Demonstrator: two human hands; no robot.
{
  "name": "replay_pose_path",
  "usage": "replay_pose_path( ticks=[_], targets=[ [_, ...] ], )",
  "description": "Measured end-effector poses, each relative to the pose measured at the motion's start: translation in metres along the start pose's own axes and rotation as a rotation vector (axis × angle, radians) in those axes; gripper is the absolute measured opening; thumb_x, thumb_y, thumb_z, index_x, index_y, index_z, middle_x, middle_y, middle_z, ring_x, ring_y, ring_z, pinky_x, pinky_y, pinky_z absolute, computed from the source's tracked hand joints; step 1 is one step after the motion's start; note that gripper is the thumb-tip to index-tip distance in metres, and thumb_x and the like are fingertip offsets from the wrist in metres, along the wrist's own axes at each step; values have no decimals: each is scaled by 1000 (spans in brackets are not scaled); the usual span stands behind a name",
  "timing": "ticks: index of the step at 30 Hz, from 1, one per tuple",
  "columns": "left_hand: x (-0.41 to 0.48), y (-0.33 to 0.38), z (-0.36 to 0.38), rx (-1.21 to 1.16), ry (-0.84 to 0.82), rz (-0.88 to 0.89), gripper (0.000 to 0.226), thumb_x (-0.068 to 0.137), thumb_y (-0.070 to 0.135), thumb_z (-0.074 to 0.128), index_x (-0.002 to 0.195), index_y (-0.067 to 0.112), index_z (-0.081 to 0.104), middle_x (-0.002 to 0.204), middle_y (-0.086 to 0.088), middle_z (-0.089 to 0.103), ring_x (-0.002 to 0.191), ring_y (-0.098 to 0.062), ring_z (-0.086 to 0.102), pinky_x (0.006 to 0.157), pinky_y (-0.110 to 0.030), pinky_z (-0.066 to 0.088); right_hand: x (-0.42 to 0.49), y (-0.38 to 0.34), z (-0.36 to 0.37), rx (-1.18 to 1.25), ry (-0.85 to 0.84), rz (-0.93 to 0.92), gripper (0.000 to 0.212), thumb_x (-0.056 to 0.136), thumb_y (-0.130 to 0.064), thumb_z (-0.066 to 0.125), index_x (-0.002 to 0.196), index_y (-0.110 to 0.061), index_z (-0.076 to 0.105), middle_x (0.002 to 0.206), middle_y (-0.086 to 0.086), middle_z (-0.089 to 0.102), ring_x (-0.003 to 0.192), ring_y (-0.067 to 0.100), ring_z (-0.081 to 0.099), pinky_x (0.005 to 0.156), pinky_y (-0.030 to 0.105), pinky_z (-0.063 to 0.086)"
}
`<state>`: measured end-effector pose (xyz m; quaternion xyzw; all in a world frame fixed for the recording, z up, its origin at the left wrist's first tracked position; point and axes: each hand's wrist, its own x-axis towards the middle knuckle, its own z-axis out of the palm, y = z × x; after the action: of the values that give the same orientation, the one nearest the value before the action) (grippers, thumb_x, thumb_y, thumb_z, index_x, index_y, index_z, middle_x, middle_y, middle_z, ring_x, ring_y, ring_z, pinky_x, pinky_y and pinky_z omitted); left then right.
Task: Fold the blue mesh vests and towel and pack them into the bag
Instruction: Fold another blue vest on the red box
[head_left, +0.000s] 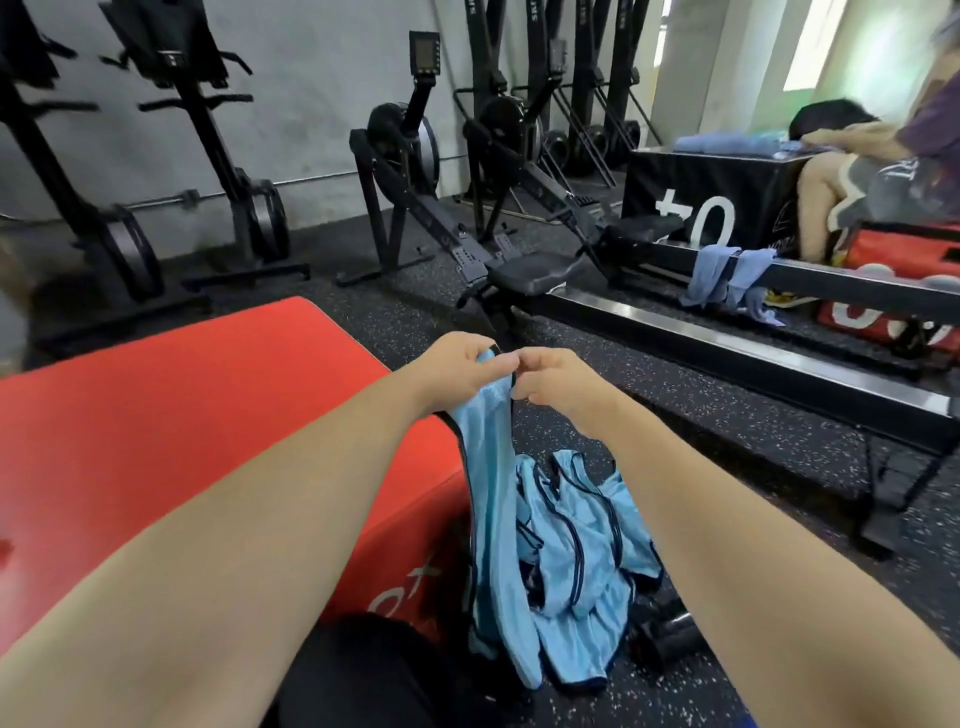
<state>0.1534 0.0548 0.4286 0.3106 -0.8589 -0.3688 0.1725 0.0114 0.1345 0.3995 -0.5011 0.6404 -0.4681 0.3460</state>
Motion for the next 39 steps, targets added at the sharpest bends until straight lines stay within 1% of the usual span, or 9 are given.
replay_pose_path(
  ticks=[3,6,15,18,22,25,30,36,39],
  targets=[
    [-1,-2,-18,25,-47,-6,52,93,32,65,60,21,27,56,6,19,43,-6,16,40,-19,15,4,-3,10,70,-14,63,14,81,9,54,74,1,64,71,7,52,68,13,45,66,20,39],
    [-1,-8,-39,31,-6,-30,54,93,31,66,60,21,25,54,7,17,42,-7,15,40,-20,14,10,6,16,4,-30,122,40,78,9,53,46,-15,52,55,-1,46,58,14,39,59,22,38],
    [-16,-61,-82,419,255,-165,51,97,29,57,62,15,21,62,0,24,57,-18,25,54,-34,19,11,37,14,-186,-141,267,25,87,-12,63,63,-16,60,70,-3,57,68,14,50,66,26,40],
    [-17,-61,-52,315,292,-198,47,99,29,53,64,15,26,63,-1,31,57,-17,30,56,-36,22,15,29,19,-250,-175,222,15,90,-18,66,76,-14,66,85,2,65,81,14,58,77,28,42],
    [-24,-56,-3,95,187,-122,42,89,46,66,74,14,44,70,3,44,63,-14,42,60,-33,35,19,17,32,-195,-176,107,26,88,-18,67,65,-8,61,62,4,48,59,15,43,60,27,34],
    [-26,-59,10,-63,15,-88,44,73,43,83,102,18,63,93,10,63,84,-8,59,78,-25,46,20,10,31,-192,-182,85,22,89,-12,66,67,-9,63,58,1,50,49,8,43,47,18,35],
    [-21,-63,5,-138,-2,-68,42,77,21,82,62,2,47,60,-6,33,58,-17,29,53,-32,23,18,10,24,-238,-146,65,9,87,-12,67,78,-12,69,58,-4,56,48,3,45,49,16,36],
    [-20,-64,-24,-35,2,-87,32,78,5,69,67,-12,45,67,-8,34,64,-17,29,59,-34,23,16,32,12,-679,-56,59,29,87,-4,45,61,-16,42,60,-1,42,59,22,42,50,25,31],
    [-21,-67,-42,29,56,-114,32,74,1,64,60,-5,35,65,-8,29,64,-20,24,58,-37,18,12,44,4,-895,1,88,18,89,-3,42,75,-10,51,76,4,53,79,29,53,60,29,37]
  ],
)
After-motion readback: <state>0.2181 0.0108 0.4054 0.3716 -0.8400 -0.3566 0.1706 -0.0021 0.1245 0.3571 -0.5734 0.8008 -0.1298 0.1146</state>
